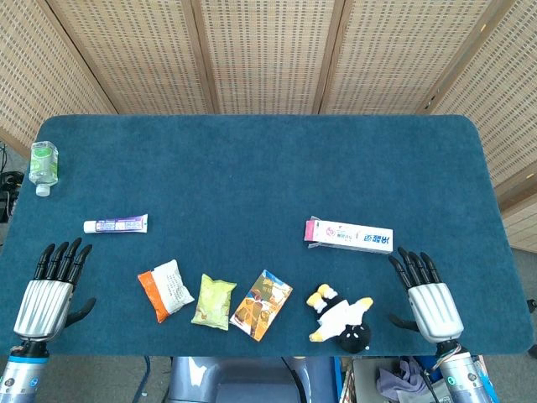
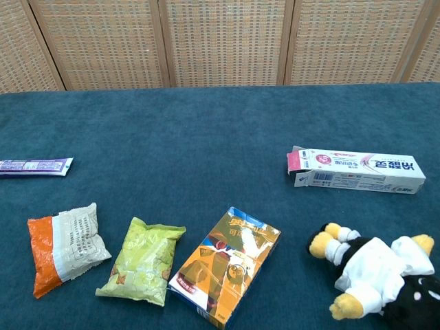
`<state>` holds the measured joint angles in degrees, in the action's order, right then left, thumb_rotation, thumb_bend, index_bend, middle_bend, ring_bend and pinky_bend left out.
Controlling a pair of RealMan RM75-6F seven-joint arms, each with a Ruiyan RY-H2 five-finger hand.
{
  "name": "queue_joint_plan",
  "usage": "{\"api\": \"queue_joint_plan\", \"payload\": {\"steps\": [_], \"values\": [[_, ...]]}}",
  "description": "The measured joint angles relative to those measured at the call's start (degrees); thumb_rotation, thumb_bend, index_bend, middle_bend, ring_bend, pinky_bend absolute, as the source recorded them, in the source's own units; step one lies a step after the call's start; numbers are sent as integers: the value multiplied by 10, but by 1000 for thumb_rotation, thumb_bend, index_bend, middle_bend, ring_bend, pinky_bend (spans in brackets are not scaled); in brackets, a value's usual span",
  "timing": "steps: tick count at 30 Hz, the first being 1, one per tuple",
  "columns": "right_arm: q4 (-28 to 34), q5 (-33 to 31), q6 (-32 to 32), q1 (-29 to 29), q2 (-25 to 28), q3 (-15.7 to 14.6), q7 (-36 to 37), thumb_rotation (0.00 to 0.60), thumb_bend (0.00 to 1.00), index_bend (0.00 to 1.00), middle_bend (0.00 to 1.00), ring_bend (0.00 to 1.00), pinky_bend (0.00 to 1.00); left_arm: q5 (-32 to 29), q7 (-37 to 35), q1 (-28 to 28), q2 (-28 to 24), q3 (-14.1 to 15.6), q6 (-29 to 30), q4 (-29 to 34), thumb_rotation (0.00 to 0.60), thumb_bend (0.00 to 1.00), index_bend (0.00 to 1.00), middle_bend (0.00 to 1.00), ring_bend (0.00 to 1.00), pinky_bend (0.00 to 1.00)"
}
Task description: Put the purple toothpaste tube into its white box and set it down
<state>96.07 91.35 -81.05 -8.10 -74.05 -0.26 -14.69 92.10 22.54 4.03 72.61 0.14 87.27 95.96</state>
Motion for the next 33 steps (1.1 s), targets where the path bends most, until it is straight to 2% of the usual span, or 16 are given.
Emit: {"api": "queue_joint_plan", "payload": {"steps": [23, 29, 33], "values": [[-4, 1, -3, 0, 0, 2, 4, 600, 38, 0, 0, 0, 0, -5, -9, 1, 1, -4, 3, -2, 600, 231, 0, 0, 0, 0], [-4, -4, -4, 1, 3, 4, 10, 600, 37, 0, 0, 0, 0, -14, -21, 5, 7, -14, 0, -7, 600, 234, 0, 0, 0, 0], [-4, -4, -3, 1, 2, 5, 10, 600, 38, 0, 0, 0, 0, -32, -10, 17, 7, -31, -13, -15, 600, 237, 0, 0, 0, 0]]}}
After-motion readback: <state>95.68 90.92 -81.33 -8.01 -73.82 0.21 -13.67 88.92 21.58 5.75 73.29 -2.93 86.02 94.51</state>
